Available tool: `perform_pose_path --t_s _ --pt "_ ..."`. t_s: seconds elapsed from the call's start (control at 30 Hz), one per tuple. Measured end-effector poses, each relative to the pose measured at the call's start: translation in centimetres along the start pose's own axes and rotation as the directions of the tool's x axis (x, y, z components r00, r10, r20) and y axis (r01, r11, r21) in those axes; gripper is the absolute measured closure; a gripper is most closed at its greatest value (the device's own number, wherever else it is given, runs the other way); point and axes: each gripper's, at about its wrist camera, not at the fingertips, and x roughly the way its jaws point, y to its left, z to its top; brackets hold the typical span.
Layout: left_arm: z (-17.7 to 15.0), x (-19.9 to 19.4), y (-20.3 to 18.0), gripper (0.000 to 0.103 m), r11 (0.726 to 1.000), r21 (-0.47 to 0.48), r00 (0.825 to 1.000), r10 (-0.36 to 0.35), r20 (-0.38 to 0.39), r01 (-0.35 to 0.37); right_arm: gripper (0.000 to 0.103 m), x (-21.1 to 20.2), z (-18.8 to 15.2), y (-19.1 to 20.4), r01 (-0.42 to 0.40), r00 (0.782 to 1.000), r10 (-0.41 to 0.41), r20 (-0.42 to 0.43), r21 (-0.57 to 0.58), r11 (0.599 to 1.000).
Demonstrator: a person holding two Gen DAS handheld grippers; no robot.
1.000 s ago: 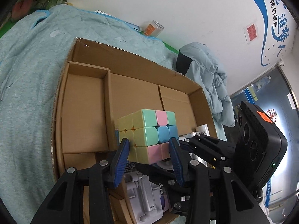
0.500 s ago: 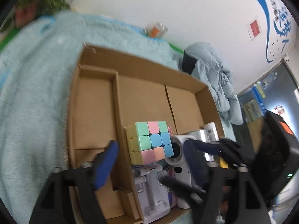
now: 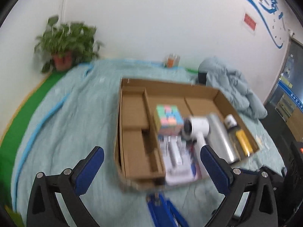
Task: Organize rigid objects
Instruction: 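Open both grippers and withdraw from the box, then move both grippers to the blue stapler on the quilt, then grasp the blue stapler with both grippers and lift it upright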
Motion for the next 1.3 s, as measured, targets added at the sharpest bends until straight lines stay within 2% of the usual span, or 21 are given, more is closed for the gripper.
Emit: perform_pose_path --t_s 0.03,0.1,0.13,0.2,0.27,0.33,0.37,0.4,0.47,0.5,0.53,0.63,0.67,0.83,0.9,1.0,1.03,1.13,1.23,1.3 --pt "-1.7 0.3 0.2 0.001 1.000 -0.016 0.998 -0.021 -0.056 0.020 0.000 0.3 -0.9 0.2 -0.047 0.998 0.048 -0.029 0.019 0.999" --pt "-4.4 0.9 0.7 0.001 0.998 -0.040 0.990 -0.058 -0.127 0.054 0.000 1.9 -3.5 1.3 -0.163 0.978 0.170 -0.122 0.066 0.984" --pt "-6.1 1.5 1.0 0.001 0.995 -0.072 0.980 -0.086 -0.179 0.074 0.000 2.7 -4.4 1.8 -0.185 0.968 0.196 -0.156 0.085 0.979" --pt "-8.1 2.8 1.6 0.002 0.985 -0.124 0.961 -0.147 -0.235 0.120 0.001 4.4 -6.3 3.0 -0.218 0.948 0.240 -0.210 0.125 0.968" --pt "-10.2 4.2 2.2 0.008 0.968 -0.198 0.934 -0.209 -0.291 0.154 0.001 5.3 -7.1 4.0 -0.235 0.943 0.261 -0.208 0.143 0.962" --pt "-11.4 5.1 2.4 0.015 0.957 -0.238 0.914 -0.239 -0.328 0.165 0.007 5.8 -7.5 4.7 -0.223 0.950 0.244 -0.192 0.128 0.967" --pt "-12.1 5.5 2.4 0.022 0.950 -0.254 0.902 -0.263 -0.342 0.181 0.009 6.1 -7.6 5.0 -0.204 0.956 0.224 -0.188 0.118 0.972" --pt "-12.5 5.9 2.3 0.027 0.945 -0.266 0.892 -0.278 -0.356 0.189 0.016 6.4 -7.8 5.1 -0.186 0.960 0.205 -0.191 0.117 0.976" --pt "-13.4 6.5 1.9 0.042 0.939 -0.276 0.870 -0.305 -0.387 0.206 0.025 6.8 -8.1 5.4 -0.156 0.966 0.174 -0.190 0.104 0.982" --pt "-13.7 6.7 1.5 0.042 0.938 -0.274 0.863 -0.310 -0.398 0.211 0.037 6.6 -8.1 5.6 -0.141 0.971 0.155 -0.182 0.083 0.986" --pt "-13.9 6.7 1.2 0.042 0.943 -0.262 0.868 -0.297 -0.399 0.203 0.041 6.7 -8.1 5.7 -0.134 0.970 0.147 -0.194 0.075 0.988" --pt "-14.2 7.2 0.1 0.045 0.953 -0.233 0.874 -0.275 -0.401 0.193 0.043 6.3 -8.3 5.6 -0.125 0.972 0.139 -0.187 0.086 0.988" --pt "-14.4 7.0 -0.2 0.053 0.940 -0.252 0.864 -0.315 -0.392 0.228 0.043 6.1 -8.4 5.5 -0.125 0.972 0.140 -0.188 0.094 0.988" --pt "-14.9 7.0 -4.0 0.053 0.925 -0.241 0.837 -0.371 -0.403 0.294 0.047 4.2 -9.4 4.0 -0.070 0.974 0.086 -0.210 0.081 0.994" --pt "-15.4 7.4 -6.0 0.053 0.896 -0.257 0.803 -0.439 -0.404 0.361 0.049 2.9 -9.9 2.2 -0.023 0.977 0.034 -0.210 0.054 0.998" --pt "-15.3 7.7 -8.6 0.056 0.876 -0.246 0.779 -0.482 -0.402 0.415 0.056 1.1 -10.6 -1.1 0.060 0.976 -0.051 -0.210 0.036 0.998" --pt "-15.3 7.6 -9.0 0.055 0.869 -0.255 0.775 -0.494 -0.395 0.424 0.057 0.5 -10.9 -1.9 0.085 0.975 -0.076 -0.211 0.032 0.996" --pt "-14.5 7.3 -8.9 0.055 0.863 -0.275 0.782 -0.503 -0.368 0.425 0.057 -1.1 -11.7 -3.4 0.141 0.969 -0.139 -0.202 -0.005 0.990" --pt "-14.2 6.1 -8.0 0.055 0.878 -0.269 0.813 -0.472 -0.342 0.397 0.057 -2.0 -12.6 -2.6 0.209 0.959 -0.220 -0.177 -0.079 0.975" --pt "-14.0 4.7 -6.5 0.055 0.882 -0.283 0.833 -0.457 -0.312 0.378 0.057 -2.3 -13.2 -0.9 0.273 0.945 -0.298 -0.134 -0.181 0.945"
